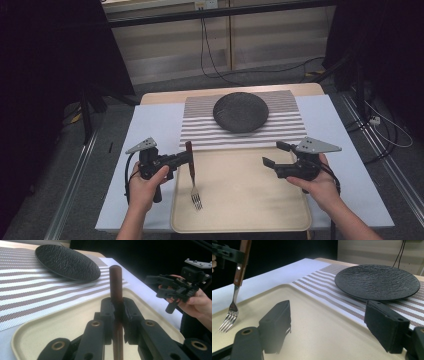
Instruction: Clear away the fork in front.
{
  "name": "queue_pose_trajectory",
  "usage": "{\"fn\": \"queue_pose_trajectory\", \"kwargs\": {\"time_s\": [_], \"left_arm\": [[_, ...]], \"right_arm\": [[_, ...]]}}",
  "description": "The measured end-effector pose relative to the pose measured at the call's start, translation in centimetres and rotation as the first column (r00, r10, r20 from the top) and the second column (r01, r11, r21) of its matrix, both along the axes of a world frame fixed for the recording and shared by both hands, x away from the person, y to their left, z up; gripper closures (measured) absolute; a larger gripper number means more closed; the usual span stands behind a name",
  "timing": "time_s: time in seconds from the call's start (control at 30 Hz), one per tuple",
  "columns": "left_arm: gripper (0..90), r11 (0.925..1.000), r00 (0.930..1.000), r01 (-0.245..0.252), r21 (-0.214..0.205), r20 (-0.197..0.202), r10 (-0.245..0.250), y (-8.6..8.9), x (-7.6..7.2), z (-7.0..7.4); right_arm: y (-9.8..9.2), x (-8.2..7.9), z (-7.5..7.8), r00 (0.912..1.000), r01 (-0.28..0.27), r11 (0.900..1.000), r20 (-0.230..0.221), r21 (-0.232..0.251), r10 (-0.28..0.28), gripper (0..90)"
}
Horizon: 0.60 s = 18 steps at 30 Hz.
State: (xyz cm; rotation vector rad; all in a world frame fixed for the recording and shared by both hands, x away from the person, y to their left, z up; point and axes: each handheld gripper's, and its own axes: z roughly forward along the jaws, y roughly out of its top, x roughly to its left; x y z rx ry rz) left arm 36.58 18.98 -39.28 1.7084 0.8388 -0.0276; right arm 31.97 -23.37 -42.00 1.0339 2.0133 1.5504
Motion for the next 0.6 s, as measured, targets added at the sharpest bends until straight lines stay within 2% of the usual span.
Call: {"fn": "queue_pose_trajectory", "kwargs": {"time_s": [0.17, 0.23, 0.37, 0.6], "left_arm": [[78.5, 0.9992, 1.0000, -0.008, 0.039, 0.002, 0.008, -0.4, 0.5, -1.1], [78.3, 0.9997, 0.9999, -0.008, 0.024, -0.009, 0.008, -0.3, 0.7, -1.6], [77.3, 0.9993, 0.9997, -0.007, 0.035, -0.022, 0.008, -0.2, 0.8, -2.3], [76.2, 0.9996, 0.9988, -0.025, 0.015, -0.041, 0.026, 0.5, 0.8, -3.6]], "right_arm": [[-0.2, -0.1, -0.1, 1.0000, 0.003, 1.0000, 0.004, 0.009, -0.003, 20.7], [-0.4, -0.2, -0.1, 1.0000, 0.004, 0.9999, 0.002, 0.013, -0.004, 20.5], [-0.5, -0.2, -0.1, 1.0000, 0.001, 0.9999, 0.000, 0.017, -0.001, 20.3], [-0.8, -0.3, -0.2, 1.0000, 0.004, 0.9997, -0.006, 0.023, -0.004, 20.2]]}}
